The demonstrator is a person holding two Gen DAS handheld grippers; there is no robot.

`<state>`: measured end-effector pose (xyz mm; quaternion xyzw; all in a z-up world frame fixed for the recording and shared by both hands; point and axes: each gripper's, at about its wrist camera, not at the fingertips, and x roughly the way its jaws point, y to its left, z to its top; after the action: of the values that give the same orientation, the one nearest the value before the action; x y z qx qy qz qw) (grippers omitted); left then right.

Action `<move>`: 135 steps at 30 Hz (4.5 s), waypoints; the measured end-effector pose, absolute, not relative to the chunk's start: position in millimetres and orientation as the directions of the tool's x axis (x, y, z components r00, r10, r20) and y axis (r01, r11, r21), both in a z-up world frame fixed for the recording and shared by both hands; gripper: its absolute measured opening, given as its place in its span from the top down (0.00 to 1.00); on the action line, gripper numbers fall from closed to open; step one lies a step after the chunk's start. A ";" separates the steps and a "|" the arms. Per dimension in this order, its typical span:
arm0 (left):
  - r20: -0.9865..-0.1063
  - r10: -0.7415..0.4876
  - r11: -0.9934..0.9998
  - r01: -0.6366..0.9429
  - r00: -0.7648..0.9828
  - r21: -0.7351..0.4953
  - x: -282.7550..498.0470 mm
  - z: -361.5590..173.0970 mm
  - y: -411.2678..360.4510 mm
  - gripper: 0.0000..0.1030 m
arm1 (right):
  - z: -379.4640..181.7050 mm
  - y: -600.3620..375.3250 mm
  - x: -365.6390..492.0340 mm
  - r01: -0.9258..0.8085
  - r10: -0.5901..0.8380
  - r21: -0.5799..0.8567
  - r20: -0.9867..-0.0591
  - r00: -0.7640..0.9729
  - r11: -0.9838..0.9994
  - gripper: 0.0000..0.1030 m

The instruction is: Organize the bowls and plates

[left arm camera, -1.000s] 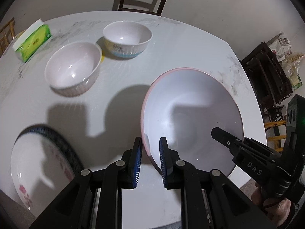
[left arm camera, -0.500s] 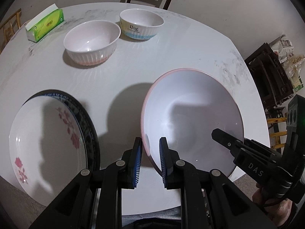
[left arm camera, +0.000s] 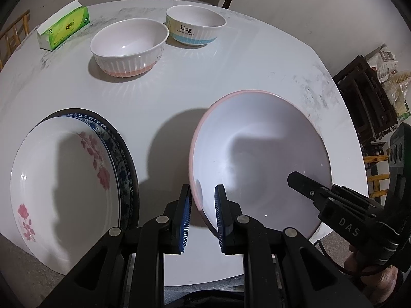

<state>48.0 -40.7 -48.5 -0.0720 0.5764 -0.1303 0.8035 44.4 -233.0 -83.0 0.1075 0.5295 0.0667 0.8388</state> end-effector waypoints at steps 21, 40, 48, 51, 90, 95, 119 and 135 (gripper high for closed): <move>-0.882 -0.314 0.949 0.104 0.350 -0.297 50.3 -31.8 -17.7 0.79 | -55.9 -244.4 44.8 0.006 0.200 0.234 -0.845 0.495 0.972 0.66; -0.861 -0.237 0.957 -0.044 0.450 -0.286 78.6 -9.4 59.6 0.75 | -12.6 -185.4 80.2 -0.154 0.282 0.236 -0.807 0.520 0.960 0.66; -0.869 -0.191 0.954 -0.123 0.457 -0.274 111.5 -12.1 91.1 0.75 | -9.5 -144.6 116.6 -0.235 0.380 0.303 -0.804 0.457 0.924 0.66; -0.868 -0.181 0.949 -0.149 0.463 -0.277 123.3 -12.7 98.4 0.75 | -10.3 -135.2 134.2 -0.239 0.386 0.309 -0.808 0.444 0.921 0.66; -0.906 -0.170 0.954 -0.167 0.387 -0.251 238.4 -73.6 94.4 0.83 | -78.7 -84.9 263.7 -0.267 0.351 0.272 -0.882 0.315 0.925 0.80; -0.905 -0.187 0.954 -0.148 0.382 -0.259 237.8 -73.4 88.5 0.89 | -77.7 -82.5 262.6 -0.267 0.346 0.266 -0.881 0.322 0.926 0.85; -0.889 -0.216 0.970 -0.015 0.404 -0.243 192.1 -14.9 21.5 0.89 | -16.8 -141.7 197.9 -0.229 0.320 0.241 -0.846 0.426 0.943 0.86; -0.879 -0.262 0.965 0.112 0.399 -0.237 109.4 25.8 -33.9 0.89 | 14.7 -195.0 97.5 -0.167 0.286 0.233 -0.827 0.485 0.958 0.86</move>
<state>109.4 -33.9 25.8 -0.0698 0.5365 -0.1122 0.8335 97.5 -195.0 14.7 0.0606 0.4903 0.1316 0.8594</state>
